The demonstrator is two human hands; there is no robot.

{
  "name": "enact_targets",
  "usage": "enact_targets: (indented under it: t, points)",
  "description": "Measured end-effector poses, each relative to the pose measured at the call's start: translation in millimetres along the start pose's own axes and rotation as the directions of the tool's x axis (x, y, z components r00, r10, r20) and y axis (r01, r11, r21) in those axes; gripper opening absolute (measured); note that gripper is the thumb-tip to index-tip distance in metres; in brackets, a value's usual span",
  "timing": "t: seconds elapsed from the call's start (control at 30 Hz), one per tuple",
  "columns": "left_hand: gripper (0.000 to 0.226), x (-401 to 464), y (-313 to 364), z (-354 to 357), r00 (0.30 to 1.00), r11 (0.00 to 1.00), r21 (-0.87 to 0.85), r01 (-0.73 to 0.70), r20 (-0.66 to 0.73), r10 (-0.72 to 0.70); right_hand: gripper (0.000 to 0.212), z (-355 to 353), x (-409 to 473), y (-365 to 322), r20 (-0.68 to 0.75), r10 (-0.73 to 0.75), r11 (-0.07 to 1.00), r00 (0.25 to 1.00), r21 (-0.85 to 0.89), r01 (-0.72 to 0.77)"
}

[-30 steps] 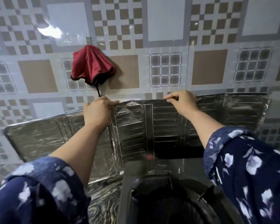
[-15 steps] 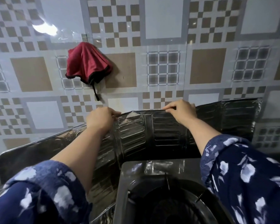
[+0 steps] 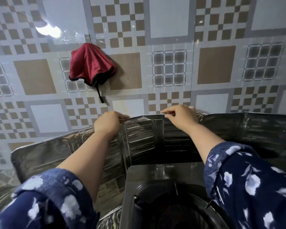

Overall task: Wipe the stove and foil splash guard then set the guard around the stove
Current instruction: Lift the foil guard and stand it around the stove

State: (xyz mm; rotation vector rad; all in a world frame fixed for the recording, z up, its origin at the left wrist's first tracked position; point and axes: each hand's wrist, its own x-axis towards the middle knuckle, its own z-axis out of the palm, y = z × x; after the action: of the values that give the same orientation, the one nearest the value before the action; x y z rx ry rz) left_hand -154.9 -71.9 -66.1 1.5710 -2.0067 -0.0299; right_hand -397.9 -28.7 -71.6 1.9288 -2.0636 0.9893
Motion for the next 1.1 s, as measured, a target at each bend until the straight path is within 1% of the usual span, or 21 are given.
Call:
enact_targets:
  t: [0.1,0.2,0.3,0.33,0.5,0.57,0.67,0.77,0.9,0.97,1.03,1.1]
  points:
    - [0.053,0,5,3,0.999,0.999,0.022,-0.036,-0.027,0.036,0.021,5,1,-6,0.043,-0.022,0.994,0.999,0.110,0.017]
    - [0.050,1,8,0,0.998,0.995,0.067,-0.069,-0.003,0.069,0.019,7,2,-6,0.016,-0.009,0.996,1.000,0.090,0.008]
    - [0.037,2,5,-10,0.993,0.983,0.145,-0.115,0.038,0.110,0.019,6,3,-4,0.033,0.015,0.993,0.999,0.113,-0.018]
    - [0.036,1,3,-14,0.992,0.979,0.166,-0.120,0.048,0.114,0.019,5,3,-3,0.040,0.020,0.993,0.999,0.119,-0.024]
    - [0.037,-10,-2,-35,0.991,0.954,0.271,-0.131,0.069,0.117,0.018,2,-2,-8,0.038,0.046,0.991,0.998,0.124,-0.050]
    - [0.040,-16,-5,-41,0.987,0.944,0.290,-0.158,0.072,0.143,0.017,4,-5,-15,0.036,0.053,0.989,0.998,0.136,-0.057]
    - [0.039,-24,-11,-45,0.986,0.954,0.252,-0.162,0.070,0.149,0.016,8,-8,-26,0.043,0.062,0.986,0.997,0.154,-0.068]
    - [0.042,-25,-14,-46,0.994,0.978,0.189,-0.094,0.071,0.082,0.015,8,-6,-34,0.098,0.060,0.985,0.993,0.156,-0.075]
    - [0.030,-20,-12,-48,0.997,0.992,0.122,-0.017,0.079,0.008,0.018,0,3,-43,0.198,0.016,0.984,0.980,0.170,-0.050]
    - [0.029,-18,-11,-46,0.997,0.997,0.081,0.020,0.074,-0.026,0.022,-1,5,-48,0.234,-0.004,0.982,0.972,0.185,-0.041]
    - [0.030,-16,-11,-43,0.996,0.997,0.052,0.052,0.071,-0.056,0.026,3,8,-51,0.244,-0.017,0.986,0.970,0.163,-0.024]
    - [0.028,-13,-12,-41,0.993,0.997,0.037,0.071,0.087,-0.074,0.022,10,9,-52,0.206,-0.022,0.989,0.978,0.145,-0.008]
